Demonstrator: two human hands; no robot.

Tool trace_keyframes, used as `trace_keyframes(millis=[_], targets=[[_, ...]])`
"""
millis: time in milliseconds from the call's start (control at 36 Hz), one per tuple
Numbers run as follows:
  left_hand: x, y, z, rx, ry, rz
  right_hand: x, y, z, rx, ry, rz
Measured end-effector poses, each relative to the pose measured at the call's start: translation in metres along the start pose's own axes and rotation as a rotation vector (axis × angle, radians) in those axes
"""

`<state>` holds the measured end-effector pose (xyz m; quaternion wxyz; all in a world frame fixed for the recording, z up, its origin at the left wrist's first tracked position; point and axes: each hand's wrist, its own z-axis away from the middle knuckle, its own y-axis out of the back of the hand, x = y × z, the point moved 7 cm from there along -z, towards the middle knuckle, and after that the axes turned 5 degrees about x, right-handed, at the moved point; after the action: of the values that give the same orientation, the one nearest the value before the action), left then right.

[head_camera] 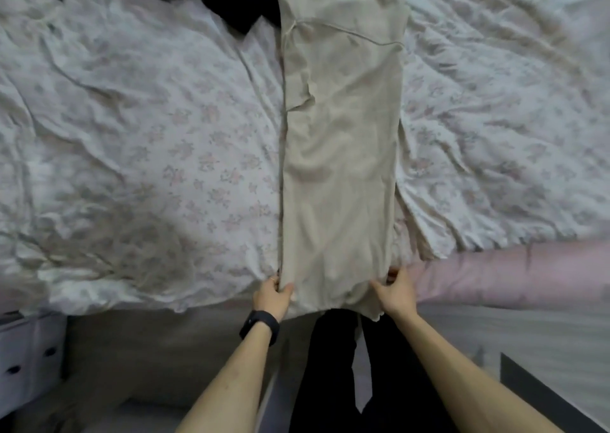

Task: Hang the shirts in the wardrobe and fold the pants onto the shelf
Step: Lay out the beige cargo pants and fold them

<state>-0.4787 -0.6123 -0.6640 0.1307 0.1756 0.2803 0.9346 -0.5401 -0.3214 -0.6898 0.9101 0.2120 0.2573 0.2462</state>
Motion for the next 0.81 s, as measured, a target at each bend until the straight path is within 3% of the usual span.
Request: trace_keyframes(millis=[306, 806], targets=[[-0.038, -0.001, 0.032, 0.019, -0.032, 0.035, 0.035, -0.009, 0.016, -0.199, 0.073, 0.244], [-0.011, 0.040, 0.184, 0.061, -0.139, 0.068, 0.036, 0.131, 0.157, 0.081, 0.309, 0.147]])
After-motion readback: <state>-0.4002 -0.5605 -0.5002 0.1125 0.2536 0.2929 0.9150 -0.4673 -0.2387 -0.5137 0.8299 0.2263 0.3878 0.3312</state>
